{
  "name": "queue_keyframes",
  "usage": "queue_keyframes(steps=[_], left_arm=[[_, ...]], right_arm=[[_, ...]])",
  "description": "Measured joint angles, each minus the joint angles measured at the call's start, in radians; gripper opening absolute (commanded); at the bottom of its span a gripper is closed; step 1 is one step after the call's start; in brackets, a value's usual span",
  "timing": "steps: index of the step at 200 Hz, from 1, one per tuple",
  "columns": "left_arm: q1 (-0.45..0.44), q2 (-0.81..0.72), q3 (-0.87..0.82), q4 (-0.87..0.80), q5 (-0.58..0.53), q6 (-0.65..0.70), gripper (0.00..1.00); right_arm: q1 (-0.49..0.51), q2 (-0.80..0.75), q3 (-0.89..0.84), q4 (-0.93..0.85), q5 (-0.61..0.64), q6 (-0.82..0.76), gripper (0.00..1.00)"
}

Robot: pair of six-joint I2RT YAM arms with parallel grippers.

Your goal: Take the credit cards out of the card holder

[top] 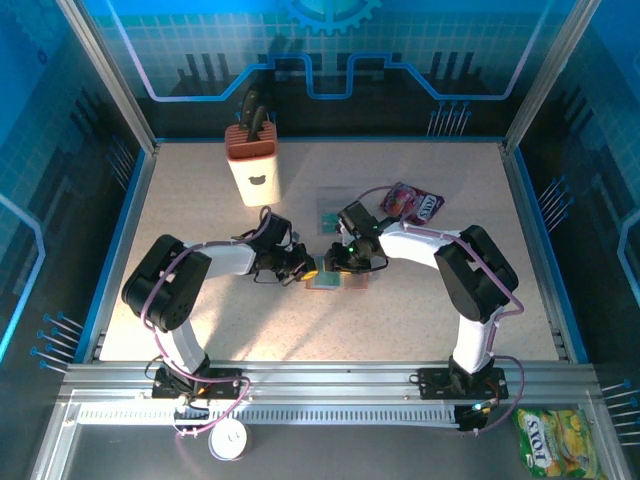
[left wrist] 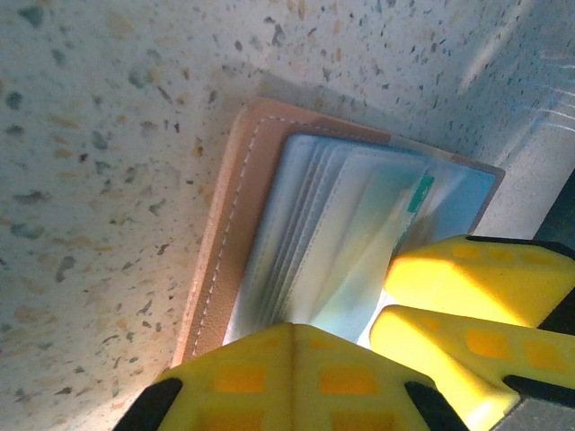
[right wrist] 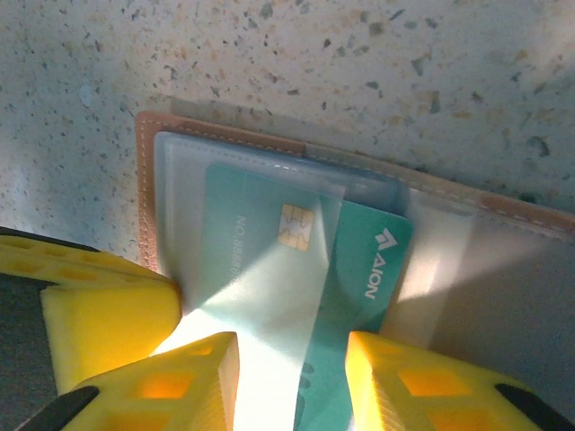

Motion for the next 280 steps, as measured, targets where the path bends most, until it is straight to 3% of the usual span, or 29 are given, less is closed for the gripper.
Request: queue_keyframes(steps=[182, 280], left_arm=[[0.000, 0.002, 0.019, -0.029, 0.000, 0.003, 0.06], [-0.021, 0.002, 0.082, -0.045, -0.003, 0.003, 0.06]], right_arm=[[0.000, -0.006, 0.021, -0.046, 0.029, -0.033, 0.39], [-0.017, -0.117, -0.018, -0.053, 0.051, -0.044, 0.39]])
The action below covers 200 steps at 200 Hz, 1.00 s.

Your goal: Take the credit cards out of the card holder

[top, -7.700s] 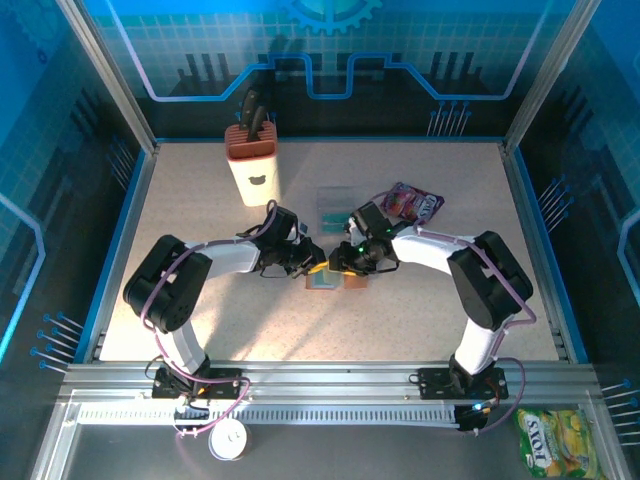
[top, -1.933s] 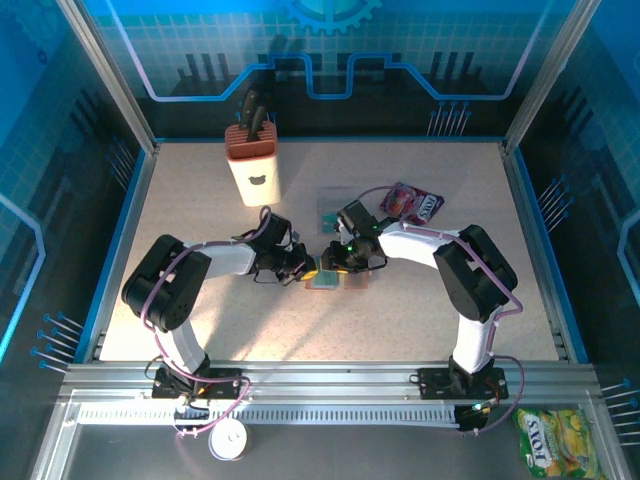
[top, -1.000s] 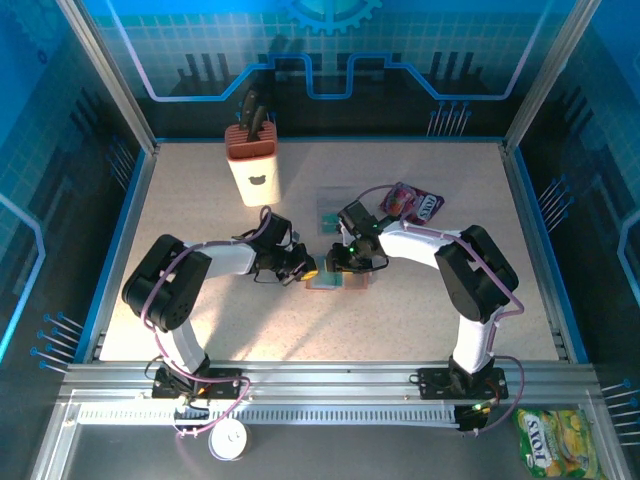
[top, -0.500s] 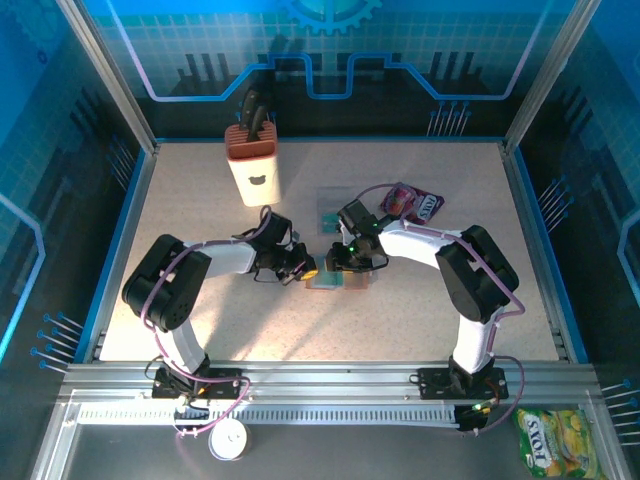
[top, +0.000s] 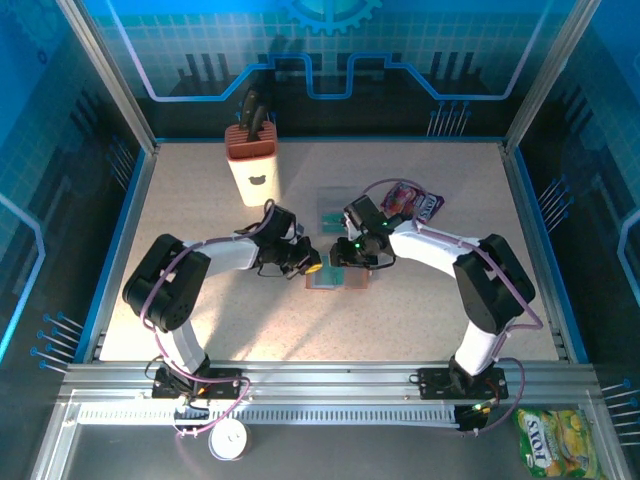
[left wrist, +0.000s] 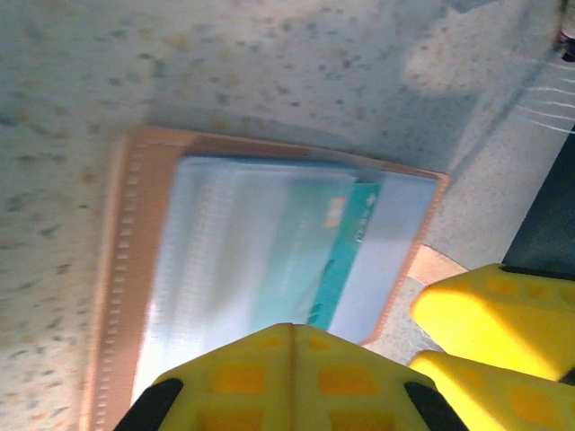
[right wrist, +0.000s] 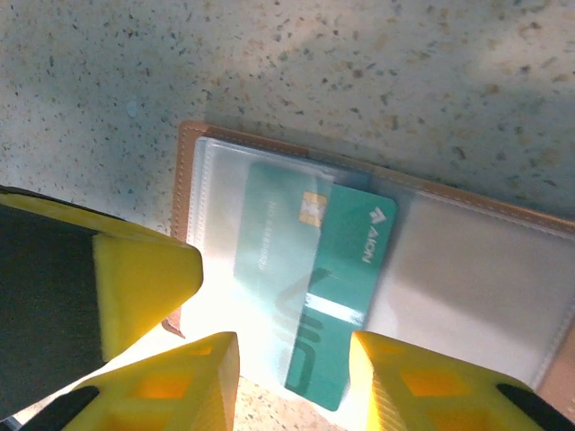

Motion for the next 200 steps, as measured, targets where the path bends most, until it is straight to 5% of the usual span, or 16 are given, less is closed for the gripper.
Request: queue_keyframes(steps=[200], left_arm=[[-0.026, 0.051, 0.023, -0.045, -0.035, 0.029, 0.04]], right_arm=[[-0.020, 0.003, -0.054, 0.054, -0.046, 0.024, 0.39]])
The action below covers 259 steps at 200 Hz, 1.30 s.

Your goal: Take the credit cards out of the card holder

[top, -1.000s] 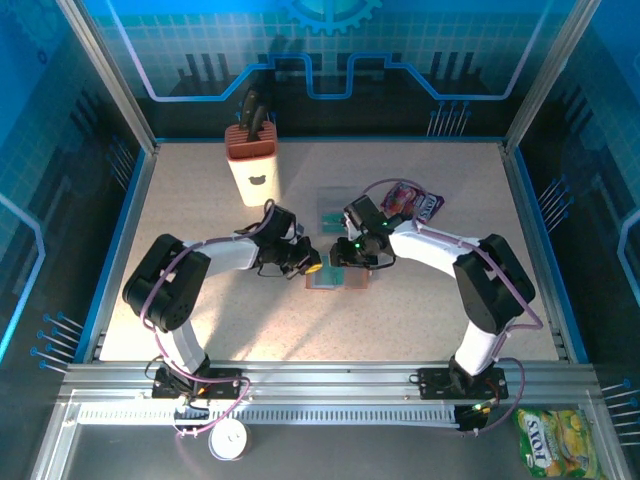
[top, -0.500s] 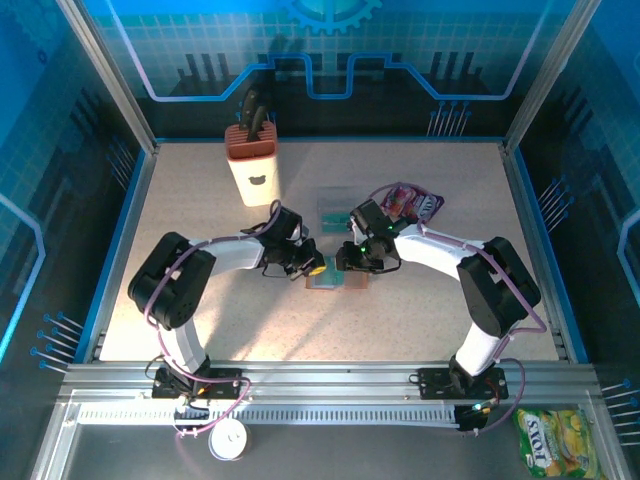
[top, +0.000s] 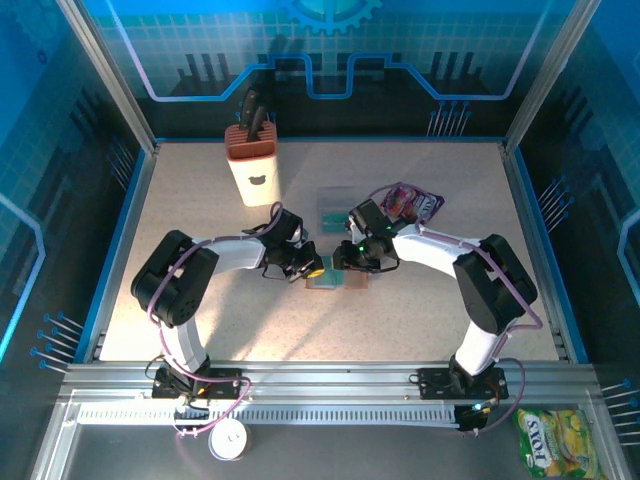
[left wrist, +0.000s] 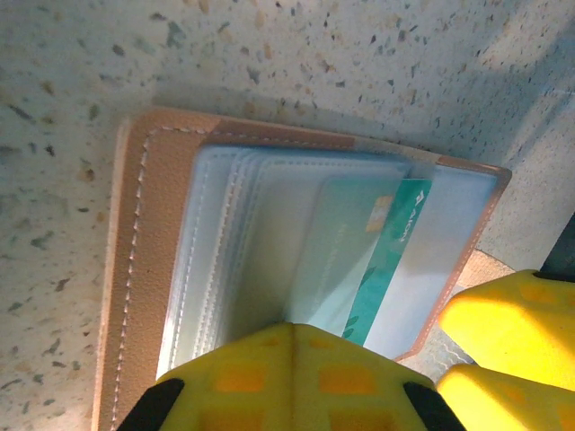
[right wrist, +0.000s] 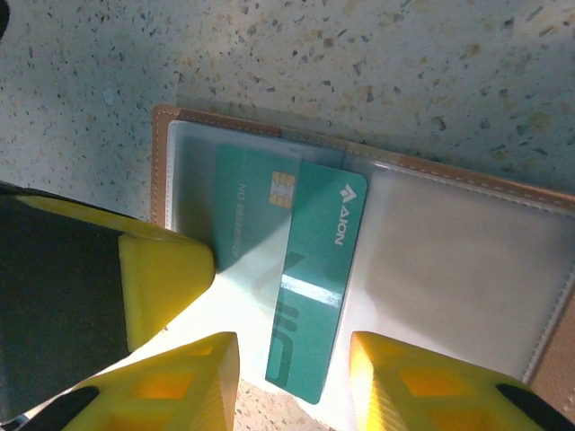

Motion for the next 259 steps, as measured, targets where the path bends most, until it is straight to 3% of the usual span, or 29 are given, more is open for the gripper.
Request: queue_keyframes(steps=[259], left_arm=[[0.000, -0.011, 0.003, -0.034, -0.011, 0.000, 0.04]], right_arm=[[-0.016, 0.012, -0.007, 0.026, -0.020, 0.011, 0.39]])
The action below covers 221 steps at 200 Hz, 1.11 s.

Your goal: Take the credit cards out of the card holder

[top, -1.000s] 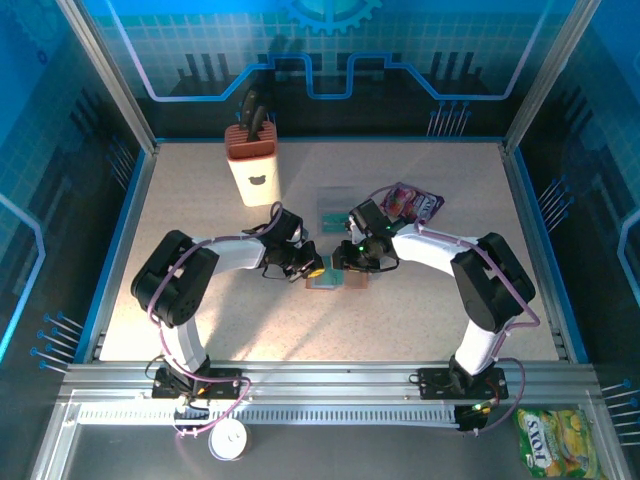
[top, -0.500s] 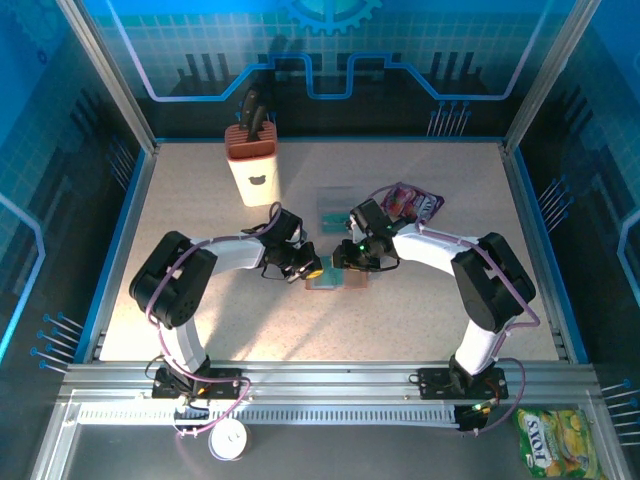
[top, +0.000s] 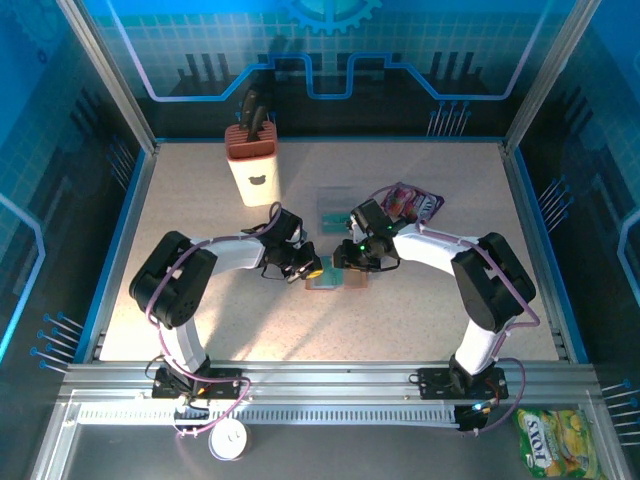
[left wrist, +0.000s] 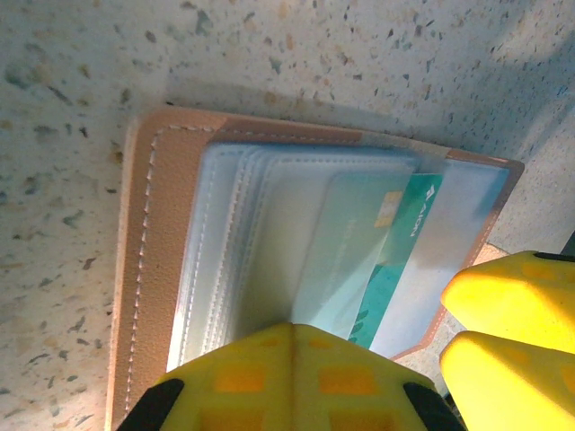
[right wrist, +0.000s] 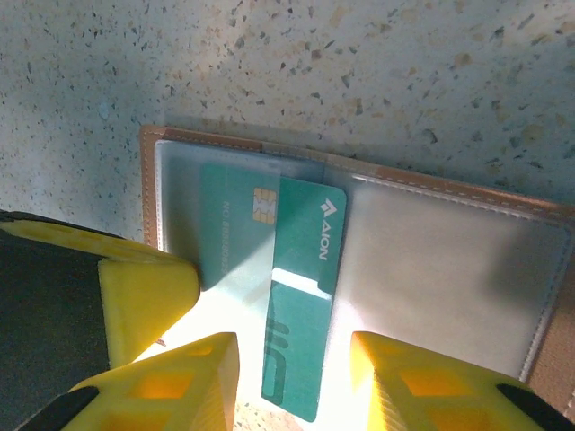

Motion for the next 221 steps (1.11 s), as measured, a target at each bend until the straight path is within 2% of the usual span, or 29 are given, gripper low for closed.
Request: queue_keyframes(steps=[221], left_arm=[[-0.006, -0.007, -0.002, -0.004, -0.003, -0.006, 0.04]], right_arm=[[0.000, 0.012, -0.006, 0.019, -0.033, 0.015, 0.39]])
